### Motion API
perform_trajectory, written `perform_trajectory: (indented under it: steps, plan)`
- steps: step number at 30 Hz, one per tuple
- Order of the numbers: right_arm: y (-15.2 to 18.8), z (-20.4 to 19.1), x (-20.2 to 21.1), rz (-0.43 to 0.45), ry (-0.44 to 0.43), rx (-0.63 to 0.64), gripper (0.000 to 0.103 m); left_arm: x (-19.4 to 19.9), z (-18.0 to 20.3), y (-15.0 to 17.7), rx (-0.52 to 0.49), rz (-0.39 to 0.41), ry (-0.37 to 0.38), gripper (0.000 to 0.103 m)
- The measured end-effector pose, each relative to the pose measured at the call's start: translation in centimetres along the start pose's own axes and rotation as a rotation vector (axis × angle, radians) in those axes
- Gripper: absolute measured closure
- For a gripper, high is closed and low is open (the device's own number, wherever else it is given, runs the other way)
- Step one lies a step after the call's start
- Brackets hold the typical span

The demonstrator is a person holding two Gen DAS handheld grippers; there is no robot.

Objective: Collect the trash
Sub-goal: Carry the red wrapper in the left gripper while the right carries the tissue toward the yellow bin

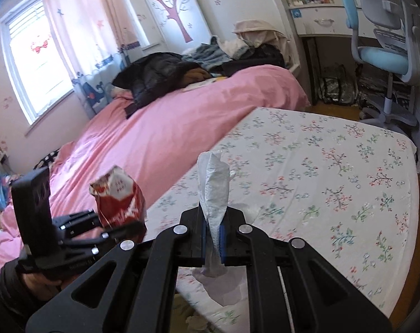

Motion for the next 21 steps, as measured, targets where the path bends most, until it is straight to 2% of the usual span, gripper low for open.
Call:
perform_trajectory:
  steps: [13,21]
  plan:
    - [3.6,-5.8,2.1,0.051,-0.064,0.044,0.096,2.6,0.5,4.8,-0.008,-0.061,0.001,0.066]
    - [5.5,-6.9,2.0,0.036,-0.08,0.038,0.096,3.0,1.2,8.0,-0.015,-0.144,0.022,0.066]
Point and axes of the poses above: each gripper's, at about its wrist camera, not at the fingertips, and x roughly against the way its jaws point, z to its right, y to its underside, the point moved 1 cm from there along -x, roughly the way its jaws point, and after that the axes turned 13 degrees about -y, right-handed, at the moved point
